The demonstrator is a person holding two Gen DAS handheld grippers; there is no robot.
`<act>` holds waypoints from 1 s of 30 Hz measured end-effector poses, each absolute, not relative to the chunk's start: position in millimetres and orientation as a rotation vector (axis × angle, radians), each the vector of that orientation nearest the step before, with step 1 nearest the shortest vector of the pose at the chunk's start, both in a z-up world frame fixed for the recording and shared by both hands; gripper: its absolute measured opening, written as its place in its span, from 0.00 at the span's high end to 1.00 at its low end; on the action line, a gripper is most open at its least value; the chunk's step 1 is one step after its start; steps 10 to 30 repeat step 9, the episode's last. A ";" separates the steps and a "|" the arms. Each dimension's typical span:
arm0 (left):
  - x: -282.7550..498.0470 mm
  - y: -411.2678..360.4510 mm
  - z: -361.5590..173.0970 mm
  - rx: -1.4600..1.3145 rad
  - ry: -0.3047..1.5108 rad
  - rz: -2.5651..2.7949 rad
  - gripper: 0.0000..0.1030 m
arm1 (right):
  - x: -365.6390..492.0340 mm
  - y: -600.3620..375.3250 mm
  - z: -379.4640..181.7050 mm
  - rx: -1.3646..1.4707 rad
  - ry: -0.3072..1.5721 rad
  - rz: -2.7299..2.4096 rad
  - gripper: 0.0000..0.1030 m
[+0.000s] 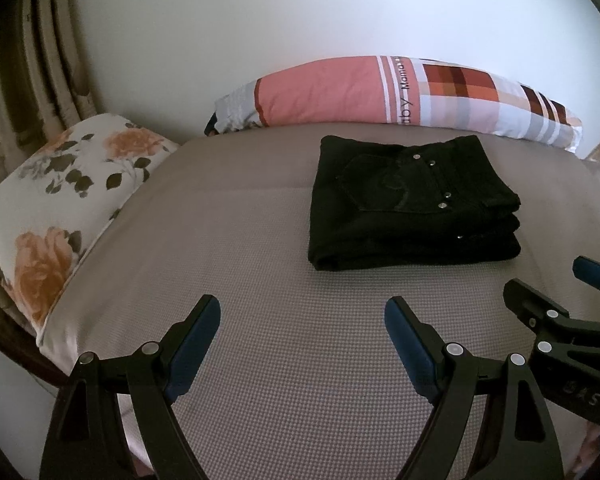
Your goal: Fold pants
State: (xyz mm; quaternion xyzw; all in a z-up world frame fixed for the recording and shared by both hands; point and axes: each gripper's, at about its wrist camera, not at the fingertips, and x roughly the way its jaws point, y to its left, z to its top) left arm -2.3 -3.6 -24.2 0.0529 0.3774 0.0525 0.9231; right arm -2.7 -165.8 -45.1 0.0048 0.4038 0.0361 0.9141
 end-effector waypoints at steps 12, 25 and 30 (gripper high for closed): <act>0.1 -3.1 -23.9 0.101 0.784 0.094 0.18 | 0.8 -168.4 -48.1 0.006 0.836 0.080 0.12; 0.1 -3.1 -23.9 0.101 0.784 0.094 0.18 | 0.8 -168.4 -48.1 0.006 0.836 0.080 0.12; 0.1 -3.1 -23.9 0.101 0.784 0.094 0.18 | 0.8 -168.4 -48.1 0.006 0.836 0.080 0.12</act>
